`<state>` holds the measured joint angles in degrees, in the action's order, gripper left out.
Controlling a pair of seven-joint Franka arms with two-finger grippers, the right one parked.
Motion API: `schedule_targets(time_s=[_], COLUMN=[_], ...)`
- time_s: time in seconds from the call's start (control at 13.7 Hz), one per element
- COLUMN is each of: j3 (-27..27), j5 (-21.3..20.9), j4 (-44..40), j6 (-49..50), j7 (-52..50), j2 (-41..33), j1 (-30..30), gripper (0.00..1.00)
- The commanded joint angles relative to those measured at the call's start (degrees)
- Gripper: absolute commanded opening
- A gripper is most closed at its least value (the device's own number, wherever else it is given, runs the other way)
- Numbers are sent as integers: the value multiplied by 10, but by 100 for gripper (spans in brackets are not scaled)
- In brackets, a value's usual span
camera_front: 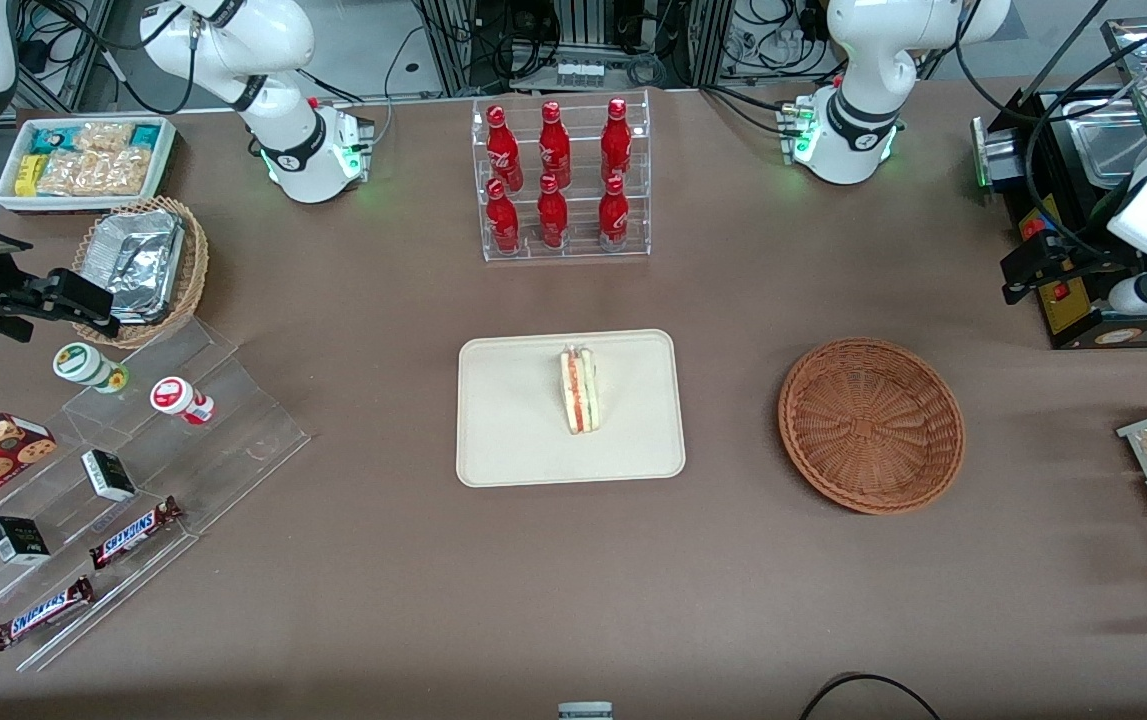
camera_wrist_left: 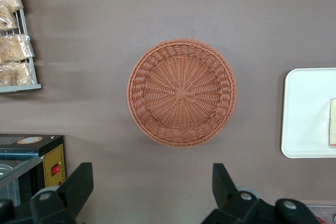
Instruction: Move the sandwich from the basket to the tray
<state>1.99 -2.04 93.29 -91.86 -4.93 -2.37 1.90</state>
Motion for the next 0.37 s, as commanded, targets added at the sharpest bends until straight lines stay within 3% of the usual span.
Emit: schedule_targets(time_s=[0.0,0.29], j3=[0,0], j5=[18,25], j4=[-5,-13], j6=[19,43], j7=[9,9], j2=[-7,-8], j1=[-1,-3], gripper=[100,100])
